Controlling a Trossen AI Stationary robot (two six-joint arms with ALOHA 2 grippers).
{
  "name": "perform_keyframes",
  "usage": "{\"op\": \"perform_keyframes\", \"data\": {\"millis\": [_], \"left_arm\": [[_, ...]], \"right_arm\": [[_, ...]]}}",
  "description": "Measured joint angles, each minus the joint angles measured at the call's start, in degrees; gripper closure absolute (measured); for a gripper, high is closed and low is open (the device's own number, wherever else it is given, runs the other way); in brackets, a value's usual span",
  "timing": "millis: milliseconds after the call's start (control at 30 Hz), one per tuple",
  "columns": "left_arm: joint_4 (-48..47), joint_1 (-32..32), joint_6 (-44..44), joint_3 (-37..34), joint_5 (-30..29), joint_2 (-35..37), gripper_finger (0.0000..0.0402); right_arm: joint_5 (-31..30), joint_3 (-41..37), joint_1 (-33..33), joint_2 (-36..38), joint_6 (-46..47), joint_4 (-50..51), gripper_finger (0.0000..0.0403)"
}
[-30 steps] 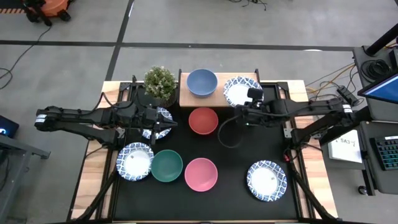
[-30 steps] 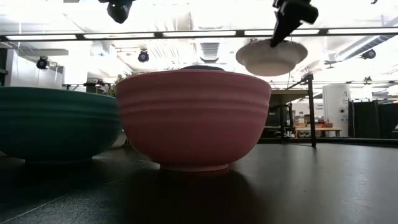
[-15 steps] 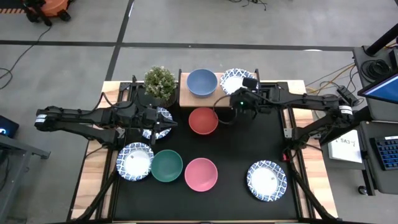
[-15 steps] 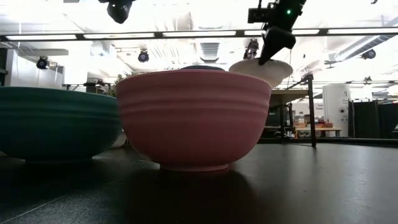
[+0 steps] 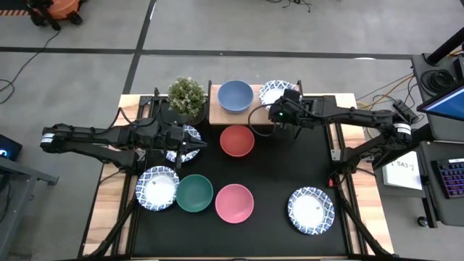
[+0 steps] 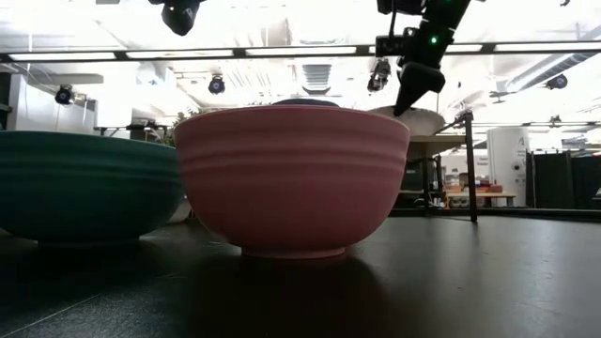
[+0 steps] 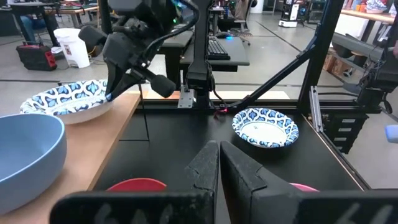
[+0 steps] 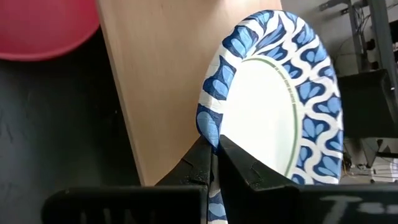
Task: Place and stack bowls onto a shelf
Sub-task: Put the top right white patterned bowls on the shelf
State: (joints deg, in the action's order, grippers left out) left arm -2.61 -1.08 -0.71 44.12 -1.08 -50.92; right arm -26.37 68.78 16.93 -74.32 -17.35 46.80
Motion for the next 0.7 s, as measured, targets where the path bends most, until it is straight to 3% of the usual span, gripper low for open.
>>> {"op": "perform_keyframes", "data": {"millis": [133,433,700], "left_arm": [[0.0,0.0,0.1,0.0,0.0,0.0,0.0402],[0.0,0.0,0.2,0.0,0.0,0.0,0.0402],[0.0,0.0,0.2,0.0,0.0,0.0,0.0402]], "right_arm": [[0.0,-1.9,0.0,0.0,-0.6,-2.9,0.0388],[0.0,-5.1,0.0,0.0,-0.2,-6.0,0.0334],[-0.1,-5.3,0.0,0.0,-0.2,-6.9,0.0328]]}}
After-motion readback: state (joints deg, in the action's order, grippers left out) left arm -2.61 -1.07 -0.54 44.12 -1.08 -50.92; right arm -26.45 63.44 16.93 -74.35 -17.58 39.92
